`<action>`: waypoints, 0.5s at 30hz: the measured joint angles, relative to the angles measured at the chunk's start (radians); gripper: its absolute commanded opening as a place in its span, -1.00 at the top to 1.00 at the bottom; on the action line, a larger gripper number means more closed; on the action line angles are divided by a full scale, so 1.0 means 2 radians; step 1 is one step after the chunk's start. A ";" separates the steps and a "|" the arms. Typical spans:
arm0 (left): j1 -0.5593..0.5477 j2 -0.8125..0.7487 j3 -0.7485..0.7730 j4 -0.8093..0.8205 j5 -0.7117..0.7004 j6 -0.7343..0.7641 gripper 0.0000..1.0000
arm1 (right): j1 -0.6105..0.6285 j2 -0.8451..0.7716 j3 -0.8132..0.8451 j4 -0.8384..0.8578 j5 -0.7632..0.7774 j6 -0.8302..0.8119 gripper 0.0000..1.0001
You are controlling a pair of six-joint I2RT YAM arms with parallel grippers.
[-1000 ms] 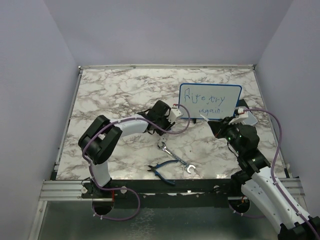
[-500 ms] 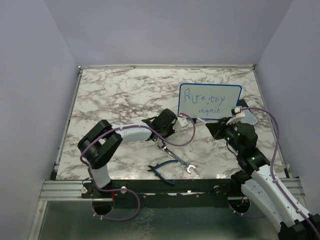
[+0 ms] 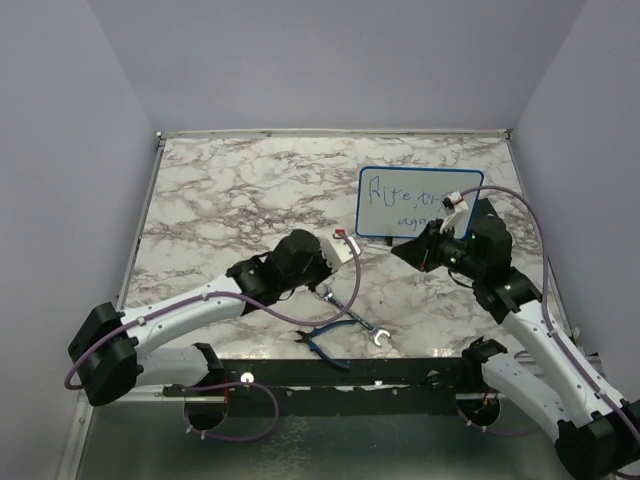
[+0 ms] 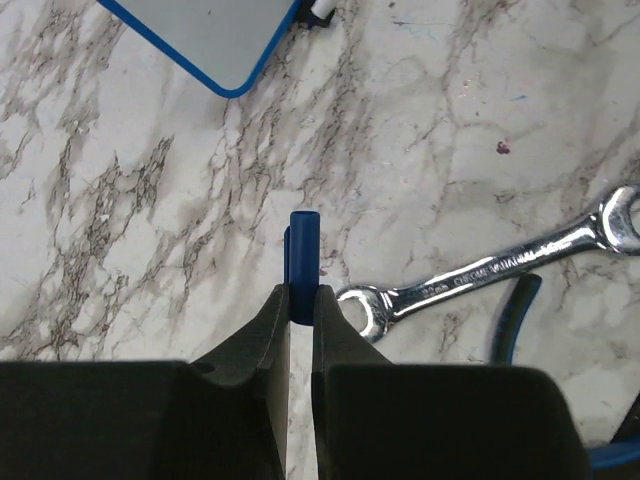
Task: Write a sentence on the whiteboard
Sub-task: Close the whiteboard marker at the center of the board.
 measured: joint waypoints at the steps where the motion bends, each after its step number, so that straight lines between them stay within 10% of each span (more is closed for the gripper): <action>1: -0.007 -0.018 -0.009 -0.003 0.001 -0.004 1.00 | -0.003 0.008 0.012 -0.009 -0.014 0.000 0.99; 15: -0.071 -0.131 -0.038 -0.034 0.021 -0.026 1.00 | -0.041 0.063 0.103 -0.140 -0.244 -0.014 0.99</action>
